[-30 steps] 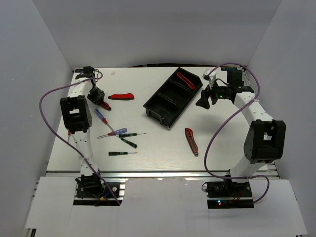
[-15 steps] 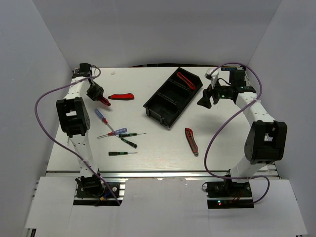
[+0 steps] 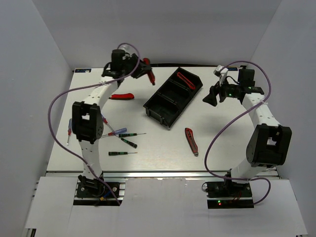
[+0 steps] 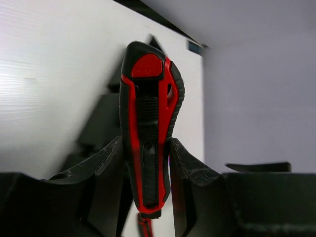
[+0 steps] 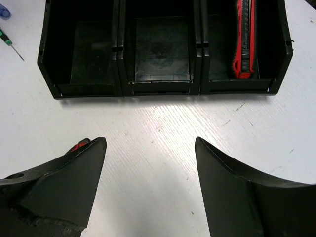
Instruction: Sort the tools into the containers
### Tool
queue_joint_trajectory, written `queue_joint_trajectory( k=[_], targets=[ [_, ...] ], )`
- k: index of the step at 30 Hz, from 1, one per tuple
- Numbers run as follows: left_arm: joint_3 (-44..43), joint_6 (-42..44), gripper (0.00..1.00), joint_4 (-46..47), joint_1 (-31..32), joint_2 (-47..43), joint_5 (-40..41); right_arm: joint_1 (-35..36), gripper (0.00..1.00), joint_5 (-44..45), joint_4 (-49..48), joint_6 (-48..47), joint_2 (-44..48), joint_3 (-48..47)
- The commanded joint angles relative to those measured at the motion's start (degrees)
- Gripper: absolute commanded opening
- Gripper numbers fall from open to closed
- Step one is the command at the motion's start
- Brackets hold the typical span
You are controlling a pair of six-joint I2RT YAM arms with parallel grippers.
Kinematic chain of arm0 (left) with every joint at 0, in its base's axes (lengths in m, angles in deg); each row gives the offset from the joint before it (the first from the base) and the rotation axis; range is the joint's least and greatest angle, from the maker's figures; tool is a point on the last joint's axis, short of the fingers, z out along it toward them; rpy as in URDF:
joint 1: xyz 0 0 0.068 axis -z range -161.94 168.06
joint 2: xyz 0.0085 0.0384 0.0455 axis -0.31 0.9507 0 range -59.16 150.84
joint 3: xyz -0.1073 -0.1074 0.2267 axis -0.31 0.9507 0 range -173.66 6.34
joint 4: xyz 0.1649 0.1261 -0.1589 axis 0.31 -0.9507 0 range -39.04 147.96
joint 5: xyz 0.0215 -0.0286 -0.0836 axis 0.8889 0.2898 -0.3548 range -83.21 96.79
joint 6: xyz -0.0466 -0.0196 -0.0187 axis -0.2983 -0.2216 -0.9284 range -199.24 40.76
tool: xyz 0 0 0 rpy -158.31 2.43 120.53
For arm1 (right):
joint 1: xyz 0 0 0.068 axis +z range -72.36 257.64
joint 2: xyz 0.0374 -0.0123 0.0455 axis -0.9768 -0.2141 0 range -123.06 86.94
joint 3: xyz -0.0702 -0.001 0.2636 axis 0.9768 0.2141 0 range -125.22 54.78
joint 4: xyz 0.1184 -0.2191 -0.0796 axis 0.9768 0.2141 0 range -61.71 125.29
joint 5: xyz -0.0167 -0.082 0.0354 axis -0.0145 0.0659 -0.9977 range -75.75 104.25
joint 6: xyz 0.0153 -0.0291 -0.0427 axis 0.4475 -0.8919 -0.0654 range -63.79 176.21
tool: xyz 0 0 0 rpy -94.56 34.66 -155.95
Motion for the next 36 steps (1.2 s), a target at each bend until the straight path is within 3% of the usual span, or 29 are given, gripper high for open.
queue_joint_trajectory(
  k=[1, 5, 10, 17, 27, 31, 34, 36],
  targets=[
    [-5.5, -5.6, 0.00, 12.2, 4.4, 4.2, -7.4, -0.6, 0.79, -2.2, -1.9, 1.4, 2.3, -0.5],
    [-12.9, -13.2, 0.00, 20.3, 10.3, 13.1, -7.5, -1.0, 0.79, -2.4, -3.2, 3.0, 3.0, 0.4],
    [-20.4, -18.9, 0.00, 27.4, 15.6, 20.6, -0.7, -2.2, 0.79, -2.8, -4.7, 5.1, 3.9, 1.9],
    [-32.0, -17.9, 0.00, 27.7, 20.1, 30.8, 12.6, -3.9, 0.79, -3.6, -5.2, 5.9, 5.7, 3.8],
    [-33.5, -11.1, 0.00, 23.5, 23.3, 33.5, 29.2, -4.4, 0.79, -4.9, -7.2, 8.3, 7.3, 8.1],
    [-35.4, -9.0, 0.10, 20.8, 23.3, 34.4, 31.7, -4.5, 0.79, -5.4, -7.7, 8.9, 7.1, 8.3],
    [-35.3, -8.9, 0.27, 17.9, 23.3, 34.3, 33.5, -4.5, 0.80, -5.5, -8.2, 9.3, 6.7, 8.2],
    [-34.9, -8.7, 0.30, 17.2, 23.3, 34.3, 33.6, -4.4, 0.80, -5.7, -8.3, 9.6, 6.6, 8.1]
  ],
)
